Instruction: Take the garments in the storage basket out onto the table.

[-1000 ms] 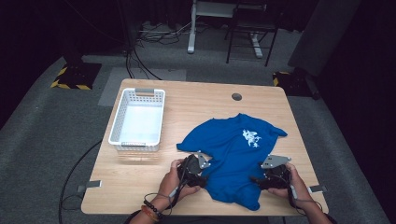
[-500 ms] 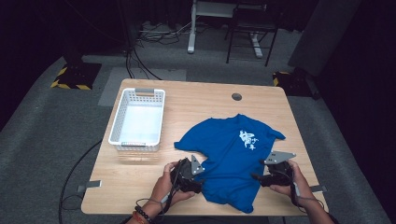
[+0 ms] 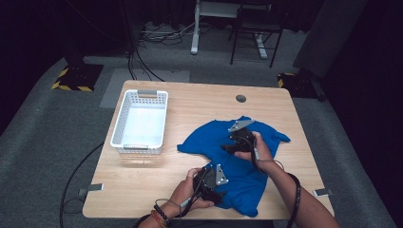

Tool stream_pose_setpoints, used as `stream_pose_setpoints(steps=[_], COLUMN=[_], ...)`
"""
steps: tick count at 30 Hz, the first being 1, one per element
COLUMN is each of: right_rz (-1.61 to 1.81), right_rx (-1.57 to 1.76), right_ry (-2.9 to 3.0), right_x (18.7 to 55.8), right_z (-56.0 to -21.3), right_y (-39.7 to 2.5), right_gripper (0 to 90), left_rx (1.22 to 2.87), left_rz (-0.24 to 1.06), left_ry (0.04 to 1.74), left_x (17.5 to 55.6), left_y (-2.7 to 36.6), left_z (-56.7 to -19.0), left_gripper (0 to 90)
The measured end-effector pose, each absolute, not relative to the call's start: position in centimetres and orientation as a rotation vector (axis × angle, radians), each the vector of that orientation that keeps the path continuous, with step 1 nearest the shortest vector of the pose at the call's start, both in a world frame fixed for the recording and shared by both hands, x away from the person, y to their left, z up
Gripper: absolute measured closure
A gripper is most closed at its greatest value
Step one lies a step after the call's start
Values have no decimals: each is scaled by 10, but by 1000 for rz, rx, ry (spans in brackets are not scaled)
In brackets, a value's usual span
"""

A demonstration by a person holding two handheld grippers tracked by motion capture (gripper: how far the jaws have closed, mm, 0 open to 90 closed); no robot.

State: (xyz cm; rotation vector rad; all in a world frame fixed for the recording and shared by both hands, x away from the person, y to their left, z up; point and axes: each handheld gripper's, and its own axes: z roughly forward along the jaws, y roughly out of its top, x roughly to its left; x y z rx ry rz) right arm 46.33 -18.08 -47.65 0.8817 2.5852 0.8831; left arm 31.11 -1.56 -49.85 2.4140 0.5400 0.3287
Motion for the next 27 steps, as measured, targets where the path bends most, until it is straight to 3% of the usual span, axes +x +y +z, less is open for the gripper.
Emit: stream_pose_setpoints(steps=[9, 16, 22, 27], right_rz=[857, 848, 861, 881], right_rx=[1054, 1079, 1034, 971], right_ry=[2524, 2473, 2461, 2414], right_x=[505, 532, 528, 506], right_z=[-491, -492, -486, -459], right_y=[-159, -146, -155, -197], right_gripper=[463, 414, 374, 357], left_rx=[2416, 2414, 2407, 2338], left_rz=[305, 307, 310, 255], left_ry=[500, 531, 586, 631], left_x=[301, 302, 305, 300], left_y=[-1, 14, 29, 42], left_z=[-499, -499, -499, -498], left_gripper=[272, 253, 238, 220])
